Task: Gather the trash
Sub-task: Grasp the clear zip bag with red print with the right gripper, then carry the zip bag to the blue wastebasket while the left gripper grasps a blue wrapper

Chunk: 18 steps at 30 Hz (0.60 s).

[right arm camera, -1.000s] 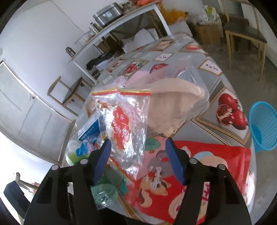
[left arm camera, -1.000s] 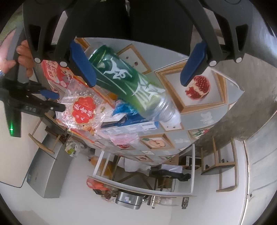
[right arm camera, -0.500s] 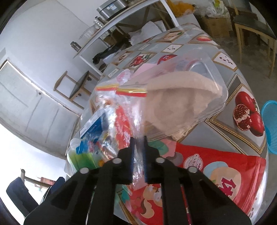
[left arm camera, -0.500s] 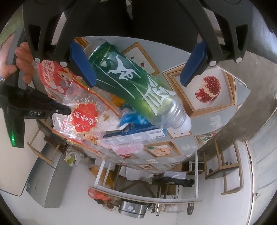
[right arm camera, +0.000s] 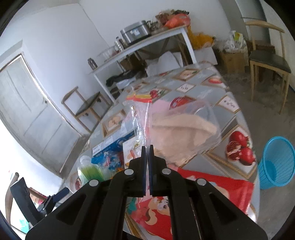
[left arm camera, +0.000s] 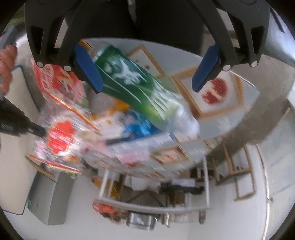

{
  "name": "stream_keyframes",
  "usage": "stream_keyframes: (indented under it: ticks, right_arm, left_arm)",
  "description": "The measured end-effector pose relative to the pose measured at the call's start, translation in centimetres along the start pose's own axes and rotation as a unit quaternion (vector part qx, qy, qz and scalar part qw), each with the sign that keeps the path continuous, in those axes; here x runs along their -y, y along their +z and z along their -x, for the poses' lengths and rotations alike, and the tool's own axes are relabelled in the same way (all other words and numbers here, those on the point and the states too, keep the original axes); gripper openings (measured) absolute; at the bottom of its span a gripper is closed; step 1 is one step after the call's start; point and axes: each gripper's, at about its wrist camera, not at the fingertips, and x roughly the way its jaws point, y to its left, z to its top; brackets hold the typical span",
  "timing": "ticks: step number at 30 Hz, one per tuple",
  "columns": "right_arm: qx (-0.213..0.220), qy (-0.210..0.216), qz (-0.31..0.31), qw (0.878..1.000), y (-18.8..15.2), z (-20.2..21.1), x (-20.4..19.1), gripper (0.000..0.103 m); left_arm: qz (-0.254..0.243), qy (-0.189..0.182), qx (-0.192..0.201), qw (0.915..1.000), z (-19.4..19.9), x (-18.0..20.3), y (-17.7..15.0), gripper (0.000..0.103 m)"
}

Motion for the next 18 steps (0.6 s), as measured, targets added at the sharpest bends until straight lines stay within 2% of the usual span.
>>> stream_keyframes:
  ticks: [4,6,7,9,10,12,13,16,18]
  right_arm:
    - [0.019,-0.003,-0.001,1.000,0.3,1.6,0.9,0.002]
    - [0.027,-0.009,-0.001,1.000,0.3,2.3,1.5,0.002]
    - [0.030,-0.009,-0.003,0.999,0.2,2.5,1.7,0.002]
    - [0.038,-0.008,-0.009,0.999,0.2,3.1,2.3,0.002]
    - [0.041,-0.008,-0.011,0.999,0.2,3.4,2.5,0.002]
    - [0.050,-0.009,-0.014,0.999,0.2,4.1,3.0,0.002]
    - [0.054,-0.009,-0.016,0.998,0.2,4.4,3.3,0.002]
    - [0.062,-0.012,-0.023,0.998,0.2,5.1,4.2,0.002]
    - [0.064,-0.011,-0.029,0.997,0.1,5.4,4.9,0.002]
  left_arm:
    - [0.004,0.027,0.047,0.9985,1.0,-1.6,2.6,0.094]
    - [-0.010,0.018,0.058,0.9981,1.0,-1.8,4.5,0.094]
    - [-0.018,0.004,0.051,0.9986,0.7,-1.7,5.5,0.093]
    - [-0.030,-0.038,0.009,0.9988,-0.7,-1.5,7.4,0.087]
    - [-0.031,-0.066,-0.016,0.9972,-1.6,-1.2,8.4,0.079]
    - [-0.035,-0.107,-0.052,0.9923,-3.0,-0.7,9.6,0.077]
    - [-0.042,-0.114,-0.070,0.9901,-3.9,-0.4,10.0,0.073]
    - [-0.100,-0.096,-0.112,0.9840,-6.1,1.8,10.1,0.065]
    - [-0.144,-0.093,-0.135,0.9759,-7.1,3.6,9.6,0.062]
